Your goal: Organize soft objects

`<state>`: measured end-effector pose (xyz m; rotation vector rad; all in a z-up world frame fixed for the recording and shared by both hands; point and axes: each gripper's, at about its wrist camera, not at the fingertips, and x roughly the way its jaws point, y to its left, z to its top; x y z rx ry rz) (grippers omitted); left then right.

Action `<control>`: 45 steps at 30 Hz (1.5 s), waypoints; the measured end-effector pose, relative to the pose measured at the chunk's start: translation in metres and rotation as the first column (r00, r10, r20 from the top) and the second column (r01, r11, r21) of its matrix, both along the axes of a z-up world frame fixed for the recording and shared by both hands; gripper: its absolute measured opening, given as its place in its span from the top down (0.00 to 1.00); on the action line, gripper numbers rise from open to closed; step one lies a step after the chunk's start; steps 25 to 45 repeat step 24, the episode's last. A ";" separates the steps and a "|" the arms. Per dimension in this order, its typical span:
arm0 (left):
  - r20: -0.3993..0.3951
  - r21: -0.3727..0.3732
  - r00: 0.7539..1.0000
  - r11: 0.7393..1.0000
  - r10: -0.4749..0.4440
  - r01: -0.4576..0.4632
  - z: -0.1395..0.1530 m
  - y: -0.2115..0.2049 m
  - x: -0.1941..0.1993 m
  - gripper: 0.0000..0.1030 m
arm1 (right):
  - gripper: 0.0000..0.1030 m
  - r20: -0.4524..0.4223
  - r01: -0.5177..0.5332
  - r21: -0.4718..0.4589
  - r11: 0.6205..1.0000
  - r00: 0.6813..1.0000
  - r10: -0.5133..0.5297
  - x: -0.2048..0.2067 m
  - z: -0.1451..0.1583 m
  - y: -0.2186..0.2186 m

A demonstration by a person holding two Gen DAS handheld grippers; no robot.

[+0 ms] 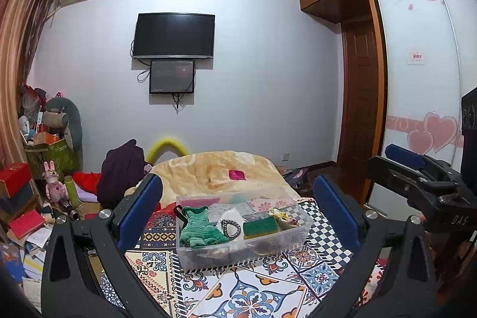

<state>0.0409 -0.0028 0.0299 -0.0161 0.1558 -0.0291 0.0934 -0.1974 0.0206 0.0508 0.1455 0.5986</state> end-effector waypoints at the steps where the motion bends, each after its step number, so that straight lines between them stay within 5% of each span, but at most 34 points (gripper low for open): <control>1: 0.000 0.000 1.000 1.000 0.002 -0.002 0.000 0.000 0.000 0.00 | 0.00 -0.001 0.000 -0.001 1.000 1.000 0.000 0.000 0.000 0.000; 45: -0.017 -0.016 1.000 1.000 -0.013 0.013 0.003 -0.002 0.002 0.00 | 0.00 -0.025 -0.004 -0.011 1.000 1.000 0.004 0.005 -0.003 0.002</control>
